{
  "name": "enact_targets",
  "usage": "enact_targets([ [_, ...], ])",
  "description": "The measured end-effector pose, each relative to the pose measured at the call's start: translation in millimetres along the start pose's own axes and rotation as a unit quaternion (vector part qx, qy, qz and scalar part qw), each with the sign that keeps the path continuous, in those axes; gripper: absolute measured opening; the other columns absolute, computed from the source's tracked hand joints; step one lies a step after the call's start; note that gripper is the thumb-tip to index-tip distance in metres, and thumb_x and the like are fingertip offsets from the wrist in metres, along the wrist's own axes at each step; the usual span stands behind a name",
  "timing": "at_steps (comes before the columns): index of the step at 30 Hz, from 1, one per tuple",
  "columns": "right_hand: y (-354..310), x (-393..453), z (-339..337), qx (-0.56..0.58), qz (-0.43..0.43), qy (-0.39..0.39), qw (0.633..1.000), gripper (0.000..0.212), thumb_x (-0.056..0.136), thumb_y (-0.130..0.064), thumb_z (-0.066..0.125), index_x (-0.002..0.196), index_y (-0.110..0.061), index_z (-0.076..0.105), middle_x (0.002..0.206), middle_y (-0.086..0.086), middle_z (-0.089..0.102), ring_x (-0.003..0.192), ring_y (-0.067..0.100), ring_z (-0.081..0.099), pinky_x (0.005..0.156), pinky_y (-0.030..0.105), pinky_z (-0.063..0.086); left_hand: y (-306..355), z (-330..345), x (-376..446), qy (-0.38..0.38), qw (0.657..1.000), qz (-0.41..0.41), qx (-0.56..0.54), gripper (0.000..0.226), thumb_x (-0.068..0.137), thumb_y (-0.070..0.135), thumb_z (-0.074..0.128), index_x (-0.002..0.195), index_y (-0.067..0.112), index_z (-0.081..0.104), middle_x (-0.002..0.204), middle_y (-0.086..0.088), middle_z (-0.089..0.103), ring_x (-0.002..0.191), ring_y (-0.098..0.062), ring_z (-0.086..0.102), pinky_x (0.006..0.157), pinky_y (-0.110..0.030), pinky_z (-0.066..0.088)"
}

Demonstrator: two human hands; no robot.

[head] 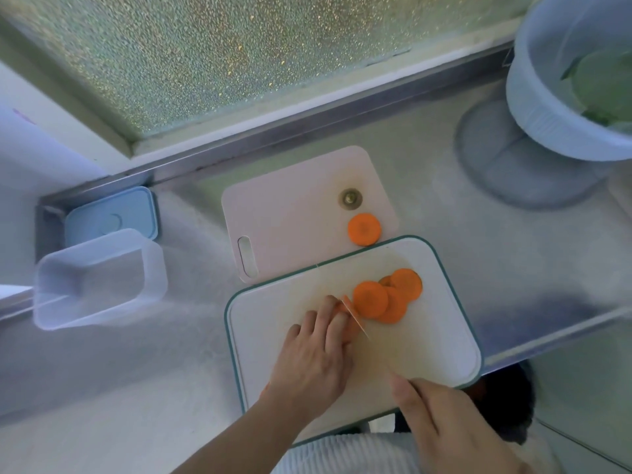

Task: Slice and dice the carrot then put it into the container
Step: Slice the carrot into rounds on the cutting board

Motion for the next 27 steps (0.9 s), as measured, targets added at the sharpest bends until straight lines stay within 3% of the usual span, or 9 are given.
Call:
enact_targets([
  [2,4,5,-2,0.073,0.033,0.02,0.997,0.064,0.077,-0.091,0.013,0.055,-0.04,0.044,0.036,-0.025,0.04,0.033,-0.007,0.043,0.037,-0.001,0.026,-1,1,0,-0.001,1.0,0.001,0.002,0.052,0.096,0.031,0.049,0.141,0.007,0.041,0.143,-0.016,0.048,0.095,-0.033,0.061,0.065,-0.042,0.055],
  [6,16,8,-4,0.1,0.116,-0.029,0.988,0.088,0.031,-0.106,-0.004,0.057,-0.035,0.041,0.036,-0.019,0.044,0.039,-0.006,0.048,0.045,0.003,0.036,-1,2,0,0.0,1.0,0.002,0.004,0.054,0.096,0.03,0.05,0.143,0.007,0.039,0.144,-0.016,0.048,0.095,-0.033,0.06,0.066,-0.042,0.055],
  [9,7,5,4,0.11,0.083,-0.043,0.989,0.071,0.063,-0.099,0.017,0.053,-0.036,0.049,0.038,-0.017,0.045,0.046,-0.006,0.05,0.05,0.001,0.036,1,2,-1,0.005,1.0,0.007,0.01,0.053,0.096,0.029,0.049,0.143,0.007,0.038,0.144,-0.016,0.047,0.093,-0.033,0.06,0.064,-0.043,0.054],
  [11,2,5,-11,0.021,0.01,0.08,0.997,0.058,0.087,-0.077,0.029,0.053,-0.037,0.055,0.042,-0.016,0.039,0.059,-0.004,0.052,0.057,-0.005,0.032,2,2,-1,0.007,1.0,0.01,0.018,0.05,0.097,0.029,0.046,0.141,0.007,0.039,0.142,-0.016,0.048,0.093,-0.033,0.06,0.064,-0.043,0.054],
  [14,5,12,-8,0.105,0.085,0.018,0.991,0.073,0.072,-0.089,0.015,0.061,-0.028,0.053,0.054,-0.005,0.051,0.058,0.0,0.051,0.063,0.006,0.041,5,2,-1,0.011,0.999,0.021,0.029,0.047,0.098,0.025,0.043,0.14,0.006,0.039,0.141,-0.016,0.044,0.091,-0.034,0.06,0.063,-0.043,0.052],
  [17,1,38,5,0.137,0.091,-0.09,0.982,0.059,0.077,-0.068,0.023,0.059,-0.017,0.047,0.052,-0.002,0.048,0.053,0.006,0.044,0.066,0.029,0.043,7,4,-1,0.007,0.998,0.034,0.045,0.045,0.095,0.023,0.045,0.136,0.005,0.041,0.141,-0.017,0.041,0.089,-0.034,0.06,0.061,-0.042,0.051],
  [21,-16,67,15,0.132,0.064,-0.085,0.986,0.06,0.08,-0.066,0.021,0.06,-0.016,0.048,0.051,-0.003,0.048,0.05,0.005,0.044,0.054,0.02,0.039,3,1,1,0.017,0.999,0.023,0.041,0.046,0.091,0.022,0.057,0.133,0.007,0.044,0.139,-0.015,0.04,0.086,-0.033,0.061,0.059,-0.041,0.052],
  [24,-11,51,14,0.131,0.08,-0.074,0.985,0.068,0.078,-0.072,0.018,0.063,-0.015,0.052,0.056,0.001,0.054,0.056,0.008,0.05,0.066,0.032,0.047,4,4,0,0.008,0.998,0.041,0.05,0.049,0.09,0.024,0.063,0.131,0.007,0.043,0.139,-0.017,0.041,0.083,-0.034,0.059,0.056,-0.042,0.05],
  [27,7,15,3,0.125,0.121,-0.031,0.984,0.073,0.068,-0.082,0.012,0.062,-0.023,0.055,0.059,-0.004,0.061,0.066,0.001,0.059,0.065,0.008,0.044,8,7,-2,-0.001,0.997,0.053,0.052,0.047,0.09,0.022,0.059,0.131,0.006,0.044,0.139,-0.018,0.04,0.082,-0.035,0.058,0.057,-0.042,0.05],
])
Point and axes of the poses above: each hand's wrist, its own x-axis towards the middle knuckle, its own z-axis out of the palm, y = z × x, the point moved 9 cm from there along x, towards the middle knuckle
